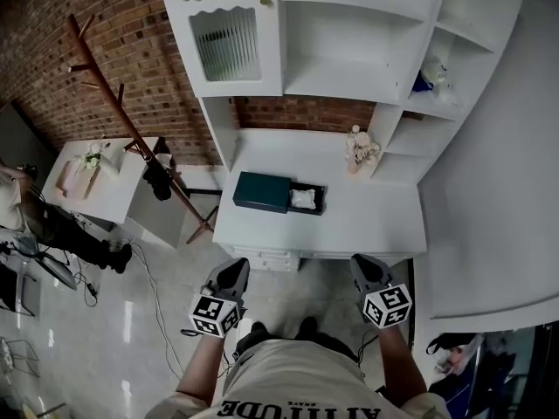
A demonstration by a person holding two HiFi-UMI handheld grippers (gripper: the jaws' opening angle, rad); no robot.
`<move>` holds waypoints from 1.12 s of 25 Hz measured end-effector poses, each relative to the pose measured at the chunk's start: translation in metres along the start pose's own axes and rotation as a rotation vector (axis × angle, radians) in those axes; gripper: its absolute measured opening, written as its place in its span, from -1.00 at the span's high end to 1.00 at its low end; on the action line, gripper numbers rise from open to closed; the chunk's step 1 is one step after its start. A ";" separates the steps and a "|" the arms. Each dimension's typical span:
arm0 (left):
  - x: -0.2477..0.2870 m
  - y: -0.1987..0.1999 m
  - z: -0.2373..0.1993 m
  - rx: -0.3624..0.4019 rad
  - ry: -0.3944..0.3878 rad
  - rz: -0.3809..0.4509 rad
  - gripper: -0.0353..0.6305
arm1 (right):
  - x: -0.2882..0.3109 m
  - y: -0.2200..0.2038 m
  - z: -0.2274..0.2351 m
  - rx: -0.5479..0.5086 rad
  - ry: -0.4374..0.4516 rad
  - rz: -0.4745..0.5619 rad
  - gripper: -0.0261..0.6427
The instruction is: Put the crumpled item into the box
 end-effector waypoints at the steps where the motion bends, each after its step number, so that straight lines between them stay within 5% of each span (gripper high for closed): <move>1: -0.005 0.001 -0.004 0.007 -0.005 0.000 0.82 | 0.000 0.002 -0.005 -0.004 -0.011 0.002 0.81; 9: -0.040 0.011 -0.026 0.058 -0.050 0.006 0.82 | -0.012 0.013 -0.041 -0.017 -0.085 0.031 0.82; 28: -0.064 0.018 -0.042 0.044 -0.036 0.012 0.82 | -0.016 0.030 -0.063 -0.059 -0.121 0.051 0.82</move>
Point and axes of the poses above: the fingertips, and each gripper's own axes: x forward along the fingers, z to its right, y out of its top, the point moved 7 cm from there along -x, backward along the fingers, and after that the axes turned 9 degrees about -x, right-handed, at the moved point
